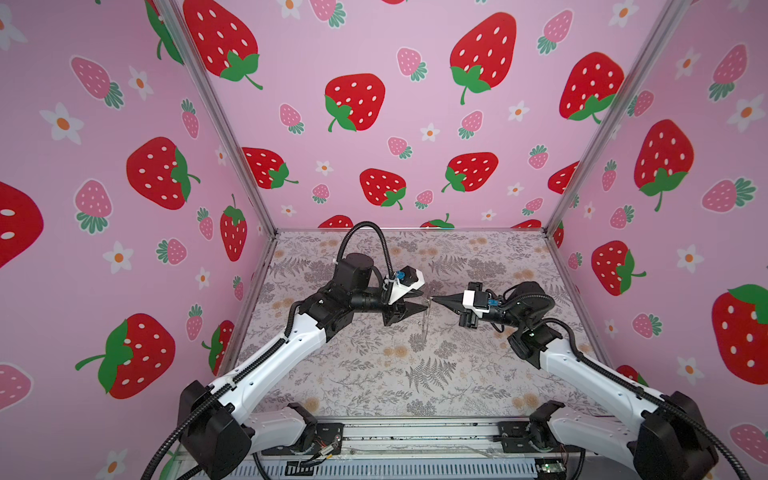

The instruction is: Put the keys on the keyring

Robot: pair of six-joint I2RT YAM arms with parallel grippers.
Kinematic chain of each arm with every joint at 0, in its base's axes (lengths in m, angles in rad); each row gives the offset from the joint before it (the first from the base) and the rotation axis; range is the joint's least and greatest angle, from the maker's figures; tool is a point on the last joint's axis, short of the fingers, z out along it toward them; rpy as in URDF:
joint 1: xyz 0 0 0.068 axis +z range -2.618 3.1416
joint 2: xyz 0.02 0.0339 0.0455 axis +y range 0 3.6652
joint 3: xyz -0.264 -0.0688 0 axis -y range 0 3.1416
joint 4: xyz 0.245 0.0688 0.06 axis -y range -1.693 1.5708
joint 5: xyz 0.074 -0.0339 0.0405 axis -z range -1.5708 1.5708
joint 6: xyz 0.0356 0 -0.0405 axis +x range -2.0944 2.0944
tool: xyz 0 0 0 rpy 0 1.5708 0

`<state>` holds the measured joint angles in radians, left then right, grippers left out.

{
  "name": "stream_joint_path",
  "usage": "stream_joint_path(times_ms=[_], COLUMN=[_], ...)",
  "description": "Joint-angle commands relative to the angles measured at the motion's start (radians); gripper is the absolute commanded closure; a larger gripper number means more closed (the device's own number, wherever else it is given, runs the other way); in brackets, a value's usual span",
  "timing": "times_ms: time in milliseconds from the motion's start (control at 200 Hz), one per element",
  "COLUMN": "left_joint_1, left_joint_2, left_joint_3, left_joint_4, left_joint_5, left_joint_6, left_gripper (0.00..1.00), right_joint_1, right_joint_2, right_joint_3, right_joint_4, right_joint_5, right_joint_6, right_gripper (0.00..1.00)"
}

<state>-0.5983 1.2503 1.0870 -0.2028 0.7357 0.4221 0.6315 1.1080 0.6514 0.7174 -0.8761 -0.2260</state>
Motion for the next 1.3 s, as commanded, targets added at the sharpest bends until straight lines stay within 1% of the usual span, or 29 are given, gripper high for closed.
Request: stream_joint_path(times_ms=[0, 165, 315, 445, 610, 700, 775, 825, 920, 1060, 1095, 1165, 1280, 1295], left_joint_1=[0.002, 0.002, 0.002, 0.002, 0.001, 0.0, 0.0, -0.001, -0.001, -0.004, -0.005, -0.009, -0.025, -0.028], left_joint_2=[0.016, 0.035, 0.041, 0.043, 0.031, 0.025, 0.02, 0.018, 0.017, 0.019, 0.02, 0.023, 0.028, 0.029], left_joint_3=[0.03, 0.038, 0.039, 0.041, 0.03, 0.023, 0.016, 0.012, 0.008, 0.004, 0.004, 0.01, 0.025, 0.028], left_joint_4=[-0.023, -0.037, -0.021, -0.01, 0.024, 0.039, 0.043, 0.043, 0.042, 0.042, 0.039, 0.026, 0.006, 0.005], left_joint_5=[0.086, 0.099, 0.107, 0.101, 0.1, 0.112, 0.116, 0.116, 0.116, 0.11, 0.104, 0.09, 0.049, 0.04], left_joint_6=[0.021, 0.027, 0.023, 0.018, 0.001, -0.015, -0.022, -0.022, -0.023, -0.022, -0.023, -0.016, 0.0, -0.003], left_gripper=[0.61, 0.66, 0.71, 0.72, 0.78, 0.78, 0.74, 0.74, 0.79, 0.88, 0.89, 0.92, 0.93, 0.97], right_joint_1=[-0.004, -0.004, -0.004, -0.004, -0.004, -0.004, -0.004, -0.004, -0.004, -0.004, -0.004, -0.003, -0.004, -0.004], right_joint_2=[-0.005, -0.005, -0.007, -0.002, 0.001, 0.002, 0.005, 0.007, 0.007, 0.005, 0.003, 0.002, 0.0, -0.001], right_joint_3=[0.043, 0.05, 0.048, 0.048, 0.045, 0.04, 0.04, 0.043, 0.043, 0.041, 0.039, 0.037, 0.023, 0.021], right_joint_4=[0.038, 0.04, 0.039, 0.039, 0.039, 0.041, 0.042, 0.042, 0.042, 0.042, 0.043, 0.047, 0.081, 0.086], right_joint_5=[-0.037, -0.051, -0.058, -0.062, -0.052, -0.043, -0.042, -0.041, -0.038, -0.015, -0.008, 0.028, 0.085, 0.094], right_joint_6=[0.012, 0.016, 0.02, 0.021, 0.019, 0.015, 0.014, 0.014, 0.014, 0.013, 0.011, 0.018, 0.045, 0.05], right_gripper=[1.0, 1.0, 1.0, 1.0, 1.0, 1.0, 1.0, 1.0, 1.0, 1.0, 1.0, 1.0, 1.0, 1.0])
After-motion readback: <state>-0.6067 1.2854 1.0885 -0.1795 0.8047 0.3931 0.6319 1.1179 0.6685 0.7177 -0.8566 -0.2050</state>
